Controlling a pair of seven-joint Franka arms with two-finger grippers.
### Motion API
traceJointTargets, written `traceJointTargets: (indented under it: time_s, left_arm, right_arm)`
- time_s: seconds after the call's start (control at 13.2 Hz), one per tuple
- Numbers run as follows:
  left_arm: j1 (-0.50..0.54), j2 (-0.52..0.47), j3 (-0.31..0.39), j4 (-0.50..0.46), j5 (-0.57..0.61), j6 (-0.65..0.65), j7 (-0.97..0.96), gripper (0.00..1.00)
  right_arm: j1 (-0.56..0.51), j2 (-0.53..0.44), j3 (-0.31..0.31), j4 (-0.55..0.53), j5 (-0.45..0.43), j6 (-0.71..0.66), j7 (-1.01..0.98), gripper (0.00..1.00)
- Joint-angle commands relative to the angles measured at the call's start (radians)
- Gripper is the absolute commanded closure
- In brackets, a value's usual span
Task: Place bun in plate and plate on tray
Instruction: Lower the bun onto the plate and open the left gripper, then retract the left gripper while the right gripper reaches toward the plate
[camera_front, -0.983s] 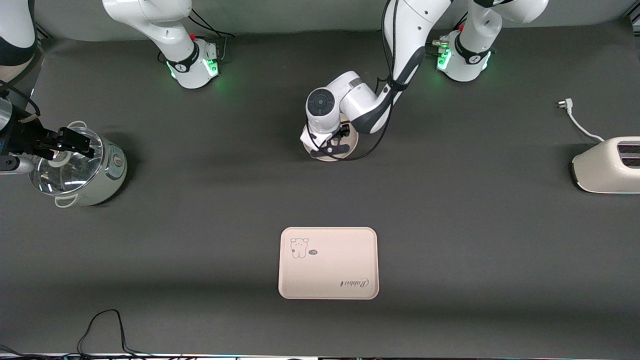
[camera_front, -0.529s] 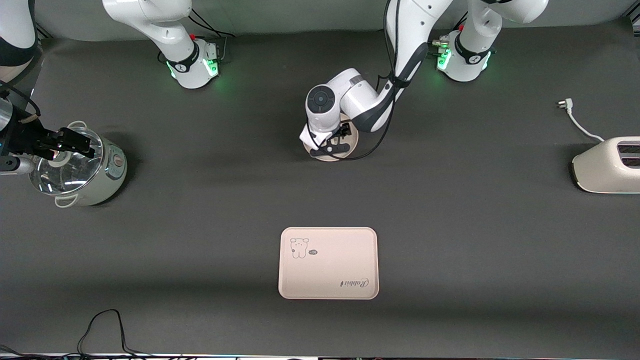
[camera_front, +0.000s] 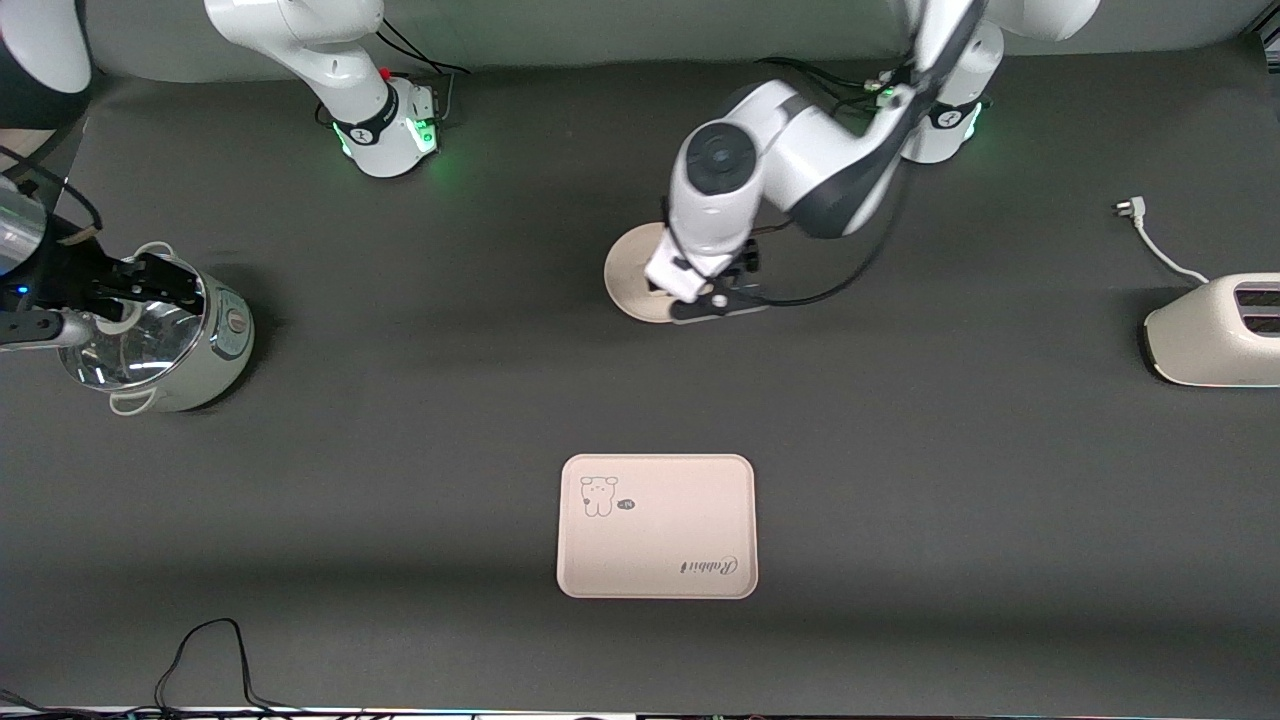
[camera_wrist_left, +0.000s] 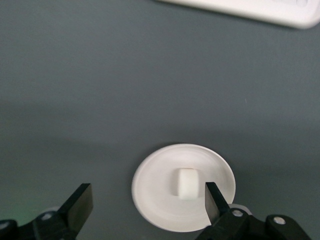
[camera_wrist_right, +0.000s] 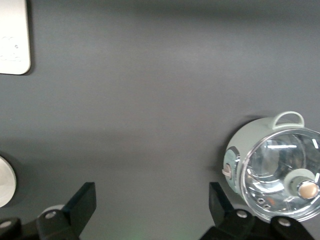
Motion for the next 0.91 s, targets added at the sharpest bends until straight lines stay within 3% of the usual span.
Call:
traceJointTargets:
  time_s: [0.0,0.23,0.61,0.68,0.83]
  left_arm:
    - [0.136,-0.037,-0.007,0.106,0.022,-0.174,0.112,0.00]
    - [0.286,-0.073,-0.007,0.156,0.060,-0.277,0.250,0.00]
    - [0.564,-0.168,0.008,0.159,0.064,-0.339,0.564,0.00]
    - [0.549,-0.176,0.091,0.161,0.064,-0.339,0.604,0.00]
    - [0.419,-0.185,0.282,0.167,0.064,-0.348,0.693,0.00]
  right_arm:
    - [0.053,-0.023,-0.002,-0.039,0.054,0.007,0.096,0.00]
    - [0.146,-0.035,-0.002,-0.065,0.098,0.028,0.216,0.00]
    - [0.442,-0.038,-0.002,-0.085,0.098,0.099,0.610,0.00]
    - [0.500,-0.035,-0.002,-0.087,0.098,0.111,0.677,0.00]
    - [0.603,-0.037,0.000,-0.116,0.102,0.139,0.777,0.00]
